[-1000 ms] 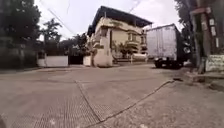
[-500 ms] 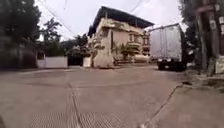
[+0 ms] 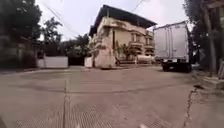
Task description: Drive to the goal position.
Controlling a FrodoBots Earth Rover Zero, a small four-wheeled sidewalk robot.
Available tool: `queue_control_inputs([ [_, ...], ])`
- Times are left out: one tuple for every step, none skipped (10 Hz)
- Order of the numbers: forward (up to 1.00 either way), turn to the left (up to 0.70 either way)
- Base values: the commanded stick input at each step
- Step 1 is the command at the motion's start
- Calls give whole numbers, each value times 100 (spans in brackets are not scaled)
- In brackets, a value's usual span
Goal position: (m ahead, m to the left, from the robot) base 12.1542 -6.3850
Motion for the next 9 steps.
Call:
queue_control_inputs([
  [85,0],
  [85,0],
  [85,-23],
  [85,-34],
  [85,-34],
  [85,-34],
  [85,-18],
  [85,0],
  [85,0],
])
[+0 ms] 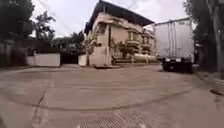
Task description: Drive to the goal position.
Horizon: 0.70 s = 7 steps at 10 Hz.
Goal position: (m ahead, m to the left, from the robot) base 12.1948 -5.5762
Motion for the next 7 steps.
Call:
queue_control_inputs([
  [85,0],
  [85,0],
  [85,0],
  [85,0],
  [85,0],
  [85,0],
  [85,0],
])
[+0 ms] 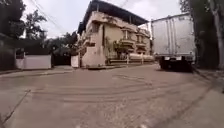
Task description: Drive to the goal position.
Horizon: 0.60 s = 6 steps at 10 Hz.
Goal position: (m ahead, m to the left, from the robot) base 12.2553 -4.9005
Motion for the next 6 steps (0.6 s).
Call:
queue_control_inputs([
  [85,0],
  [85,0],
  [85,0],
  [85,0],
  [85,-27],
  [85,-34],
])
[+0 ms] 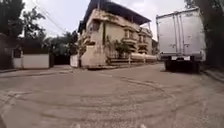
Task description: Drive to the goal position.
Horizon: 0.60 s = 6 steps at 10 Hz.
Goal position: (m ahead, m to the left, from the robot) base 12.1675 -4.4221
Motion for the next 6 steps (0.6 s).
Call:
queue_control_inputs([
  [85,-34],
  [85,-34],
  [85,-34],
  [85,-12],
  [85,0],
  [85,0],
])
